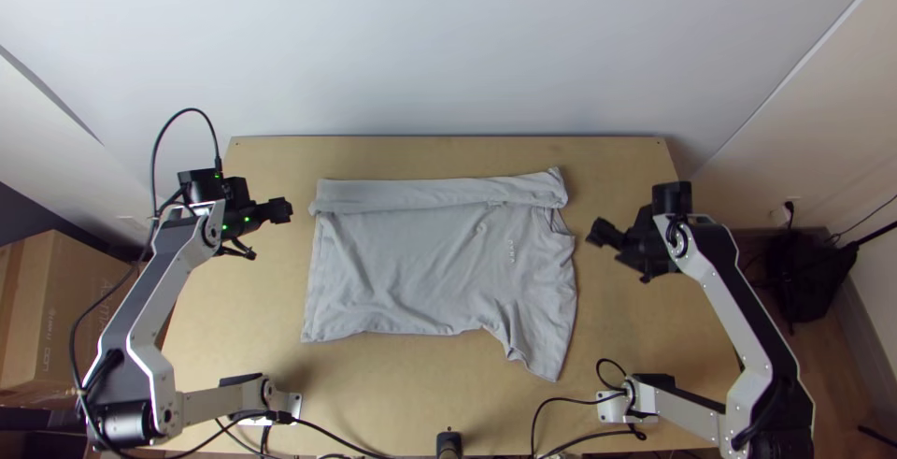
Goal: Fold the t-shirt
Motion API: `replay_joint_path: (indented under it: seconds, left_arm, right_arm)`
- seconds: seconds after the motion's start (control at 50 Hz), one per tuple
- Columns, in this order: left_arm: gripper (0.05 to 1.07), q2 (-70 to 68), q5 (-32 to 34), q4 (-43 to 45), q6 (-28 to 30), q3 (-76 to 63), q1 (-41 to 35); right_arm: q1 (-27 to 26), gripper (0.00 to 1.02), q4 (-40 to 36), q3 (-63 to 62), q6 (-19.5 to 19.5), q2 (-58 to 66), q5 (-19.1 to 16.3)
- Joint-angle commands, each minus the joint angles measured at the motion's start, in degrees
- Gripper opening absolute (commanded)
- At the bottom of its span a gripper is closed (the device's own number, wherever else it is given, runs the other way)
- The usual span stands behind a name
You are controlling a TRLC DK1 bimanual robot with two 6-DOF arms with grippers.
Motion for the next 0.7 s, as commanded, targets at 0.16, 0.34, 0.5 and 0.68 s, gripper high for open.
replay_joint_path:
  seconds: [0.16, 0.34, 0.5, 0.68]
  left_arm:
    - [0.89, -8.5, 1.4, -6.9, 0.6, 3.0, -0.1]
    - [0.89, -12.2, 1.6, -8.8, -0.1, 2.6, -0.9]
    - [0.89, -14.3, 1.6, -10.1, -0.5, 2.1, -1.1]
    - [0.89, -16.0, 1.5, -10.6, -0.4, 1.2, -1.1]
  right_arm:
    - [4.9, 0.97, -10.2, -10.7, 1.6, -11.0, -2.3]
    - [10.7, 0.84, -10.2, -17.8, 2.9, -11.5, -2.9]
    - [13.4, 0.78, -9.2, -20.3, 4.0, -9.3, -3.6]
    - [15.1, 0.69, -8.3, -20.7, 3.6, -7.4, -4.4]
